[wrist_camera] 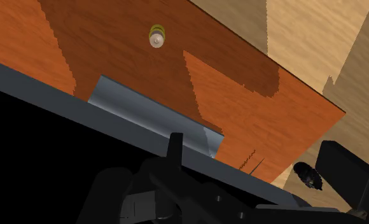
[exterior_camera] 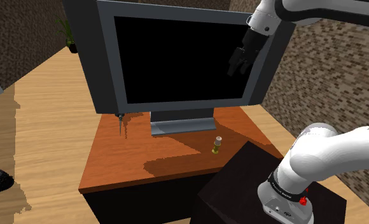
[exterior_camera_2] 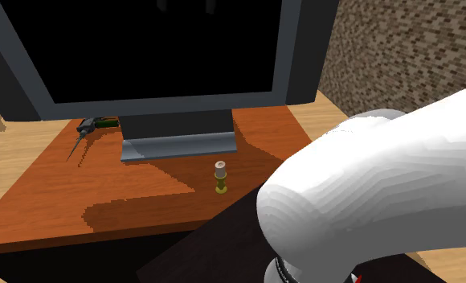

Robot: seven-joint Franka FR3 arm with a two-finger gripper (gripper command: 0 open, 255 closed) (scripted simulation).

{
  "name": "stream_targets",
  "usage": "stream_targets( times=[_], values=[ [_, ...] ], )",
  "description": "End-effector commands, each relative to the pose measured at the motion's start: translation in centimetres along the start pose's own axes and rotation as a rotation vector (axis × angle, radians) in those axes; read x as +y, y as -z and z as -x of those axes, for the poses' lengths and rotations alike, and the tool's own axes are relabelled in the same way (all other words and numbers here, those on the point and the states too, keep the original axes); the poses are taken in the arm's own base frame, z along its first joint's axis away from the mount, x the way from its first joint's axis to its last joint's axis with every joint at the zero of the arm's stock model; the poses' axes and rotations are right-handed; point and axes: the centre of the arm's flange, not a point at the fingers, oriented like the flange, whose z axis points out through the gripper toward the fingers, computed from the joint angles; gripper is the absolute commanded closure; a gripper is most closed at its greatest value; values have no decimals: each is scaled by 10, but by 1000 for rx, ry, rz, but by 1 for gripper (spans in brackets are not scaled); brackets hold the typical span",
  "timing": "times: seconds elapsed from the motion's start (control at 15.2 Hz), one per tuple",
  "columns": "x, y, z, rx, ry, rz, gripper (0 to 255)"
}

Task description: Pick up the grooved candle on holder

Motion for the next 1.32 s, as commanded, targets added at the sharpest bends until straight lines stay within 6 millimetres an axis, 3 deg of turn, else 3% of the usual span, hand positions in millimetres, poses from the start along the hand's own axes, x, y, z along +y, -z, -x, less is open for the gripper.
stream_targets(
  times=[0.0,1.25],
  values=[
    [0,0,0,0,0,0,0],
    [47,-243,14,-103,-131,90,0]
  ],
)
